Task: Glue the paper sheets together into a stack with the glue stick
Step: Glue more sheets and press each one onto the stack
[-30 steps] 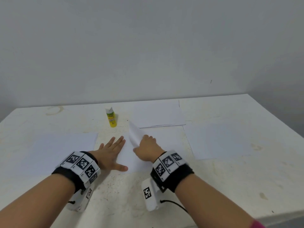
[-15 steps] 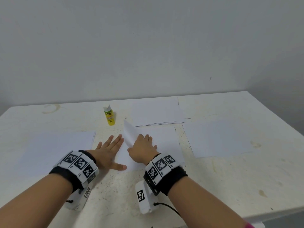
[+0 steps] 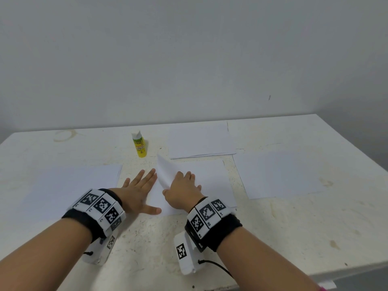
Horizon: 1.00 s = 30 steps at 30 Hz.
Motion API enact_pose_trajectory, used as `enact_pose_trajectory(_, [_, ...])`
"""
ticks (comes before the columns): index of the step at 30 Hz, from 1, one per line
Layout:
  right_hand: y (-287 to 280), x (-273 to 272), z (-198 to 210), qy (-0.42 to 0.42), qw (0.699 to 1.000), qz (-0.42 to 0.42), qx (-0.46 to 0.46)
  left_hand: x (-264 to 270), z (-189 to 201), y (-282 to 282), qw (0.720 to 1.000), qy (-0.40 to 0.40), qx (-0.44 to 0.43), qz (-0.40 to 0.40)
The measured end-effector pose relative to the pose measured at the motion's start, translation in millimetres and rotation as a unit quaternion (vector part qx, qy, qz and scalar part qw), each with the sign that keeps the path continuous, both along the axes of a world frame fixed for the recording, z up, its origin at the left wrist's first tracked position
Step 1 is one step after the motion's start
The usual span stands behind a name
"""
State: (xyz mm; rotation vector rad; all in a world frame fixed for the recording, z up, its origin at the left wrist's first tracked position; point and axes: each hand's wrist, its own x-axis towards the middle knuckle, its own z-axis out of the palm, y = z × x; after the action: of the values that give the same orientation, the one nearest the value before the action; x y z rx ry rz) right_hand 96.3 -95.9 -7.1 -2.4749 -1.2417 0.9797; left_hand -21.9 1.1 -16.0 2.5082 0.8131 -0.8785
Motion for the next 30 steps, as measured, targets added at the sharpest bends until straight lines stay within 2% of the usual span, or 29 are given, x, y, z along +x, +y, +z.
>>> enact_pose_trajectory(7, [0, 1, -1, -0.001, 1.0, 0.003, -0.002, 0, 2, -1, 1.0, 0.0, -0.002, -0.001])
enact_pose_trajectory(13, [-2, 4, -5, 0.019, 0.999, 0.017, 0.036, -2, 3, 4, 1.0, 0.0, 0.014, -0.016])
enact_pose_trajectory(17, [0, 8, -7, 0.009, 0.999, 0.04, 0.013, -3, 4, 3, 0.999, -0.001, 0.021, -0.023])
enact_pose_trajectory(21, [1, 10, -6, -0.004, 0.998, 0.058, -0.01, -5, 4, 2, 1.0, -0.012, 0.022, 0.012])
enact_pose_trajectory(30, [0, 9, -7, -0.021, 0.997, 0.072, -0.013, -6, 16, -2, 0.998, 0.035, 0.015, 0.054])
